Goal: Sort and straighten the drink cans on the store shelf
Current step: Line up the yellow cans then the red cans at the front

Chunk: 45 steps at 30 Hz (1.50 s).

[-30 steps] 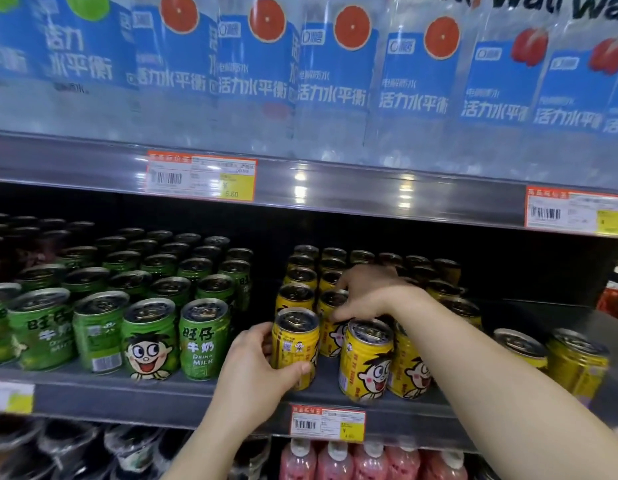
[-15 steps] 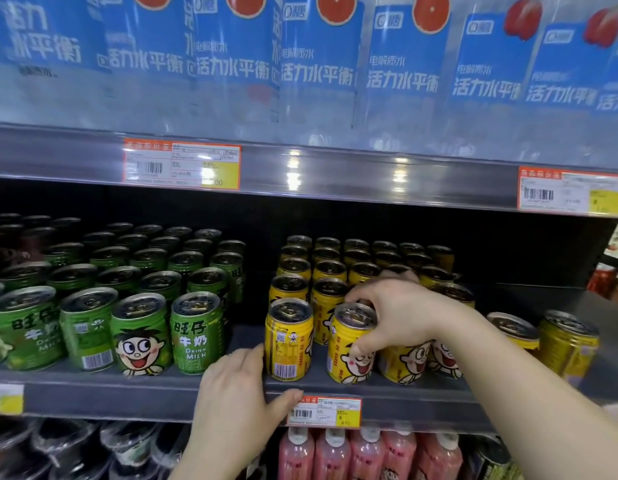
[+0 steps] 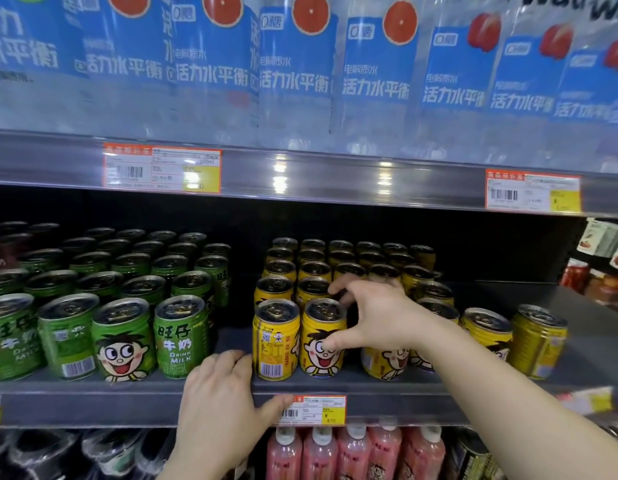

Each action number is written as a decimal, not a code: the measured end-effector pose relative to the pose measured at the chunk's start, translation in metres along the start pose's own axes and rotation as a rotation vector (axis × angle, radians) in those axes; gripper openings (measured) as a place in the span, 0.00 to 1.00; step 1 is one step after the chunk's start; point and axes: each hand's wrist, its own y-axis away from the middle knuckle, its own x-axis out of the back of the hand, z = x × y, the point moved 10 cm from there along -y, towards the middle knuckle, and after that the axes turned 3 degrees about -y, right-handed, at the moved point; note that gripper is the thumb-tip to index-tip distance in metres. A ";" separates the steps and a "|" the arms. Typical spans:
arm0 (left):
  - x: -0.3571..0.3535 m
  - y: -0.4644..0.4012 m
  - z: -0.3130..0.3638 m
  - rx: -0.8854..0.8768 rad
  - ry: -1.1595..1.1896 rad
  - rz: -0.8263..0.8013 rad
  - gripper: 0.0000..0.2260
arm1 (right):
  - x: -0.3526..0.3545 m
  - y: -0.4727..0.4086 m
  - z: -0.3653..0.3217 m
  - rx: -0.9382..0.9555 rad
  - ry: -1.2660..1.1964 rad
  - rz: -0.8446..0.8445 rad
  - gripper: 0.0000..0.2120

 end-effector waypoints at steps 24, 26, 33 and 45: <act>-0.008 -0.001 -0.002 0.038 -0.054 -0.069 0.37 | 0.048 0.004 0.068 -0.242 0.080 0.095 0.33; -0.010 -0.001 -0.002 0.043 -0.057 -0.085 0.38 | 0.051 -0.013 0.082 -0.369 0.282 0.120 0.32; -0.011 -0.001 -0.005 0.071 -0.080 -0.123 0.39 | 0.025 -0.034 0.080 -0.285 0.162 0.002 0.30; -0.018 -0.002 -0.007 0.098 -0.104 -0.134 0.41 | 0.045 0.031 0.127 -0.225 0.357 -0.243 0.35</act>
